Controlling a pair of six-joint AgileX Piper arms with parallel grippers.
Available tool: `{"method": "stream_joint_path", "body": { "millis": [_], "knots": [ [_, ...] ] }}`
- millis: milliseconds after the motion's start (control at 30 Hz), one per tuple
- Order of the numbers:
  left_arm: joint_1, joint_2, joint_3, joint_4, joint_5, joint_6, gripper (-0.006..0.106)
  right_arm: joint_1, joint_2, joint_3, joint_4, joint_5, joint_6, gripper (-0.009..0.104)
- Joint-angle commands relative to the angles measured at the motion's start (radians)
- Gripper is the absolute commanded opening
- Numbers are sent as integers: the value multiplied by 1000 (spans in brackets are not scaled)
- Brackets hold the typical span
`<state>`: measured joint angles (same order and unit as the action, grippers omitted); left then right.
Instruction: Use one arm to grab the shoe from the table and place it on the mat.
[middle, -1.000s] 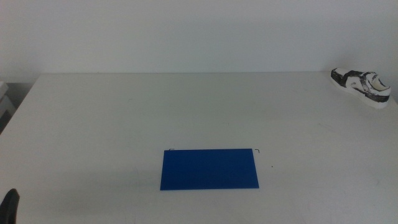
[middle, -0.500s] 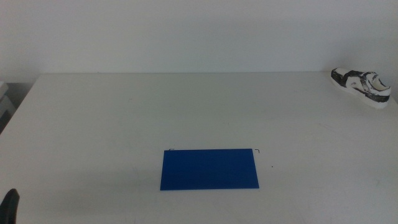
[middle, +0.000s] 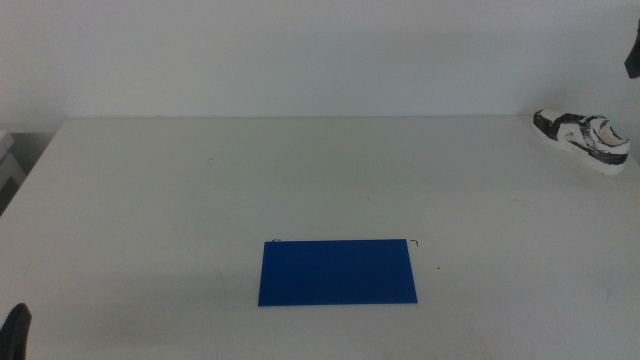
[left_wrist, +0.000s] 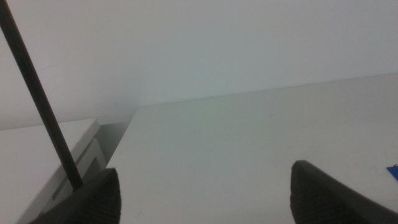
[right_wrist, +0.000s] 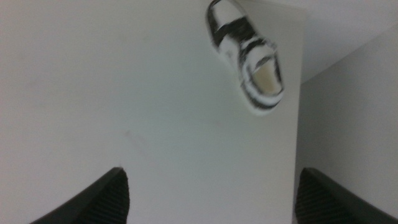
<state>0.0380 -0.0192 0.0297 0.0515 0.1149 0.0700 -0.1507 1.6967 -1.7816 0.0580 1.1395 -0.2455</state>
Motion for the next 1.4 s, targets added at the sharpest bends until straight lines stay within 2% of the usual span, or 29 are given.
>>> {"method": "stream_joint_path", "body": {
  "millis": [0, 167, 433, 600, 867, 1000, 1233, 1367],
  "knots": [
    [-5, -7, 5, -9, -82, -6, 94, -24, 17, -93, 2, -31, -27, 92],
    [-5, -7, 5, -9, -82, -6, 94, -56, 157, -216, 42, -26, -118, 92],
    [-5, -7, 5, -9, -82, -6, 94, -106, 380, -441, 180, -37, -301, 92],
    [-5, -7, 5, -9, -82, -6, 94, -115, 486, -520, 187, -46, -373, 92],
    [-5, -7, 5, -9, -82, -6, 94, -141, 596, -531, 191, -190, -408, 92],
    [-5, -7, 5, -9, -82, -6, 94, -144, 629, -531, 194, -211, -443, 92],
    [-5, -7, 5, -9, -82, -6, 94, -146, 689, -532, 265, -221, -509, 92],
    [-5, -7, 5, -9, -82, -6, 94, -146, 712, -532, 265, -225, -534, 91]
  ]
}}
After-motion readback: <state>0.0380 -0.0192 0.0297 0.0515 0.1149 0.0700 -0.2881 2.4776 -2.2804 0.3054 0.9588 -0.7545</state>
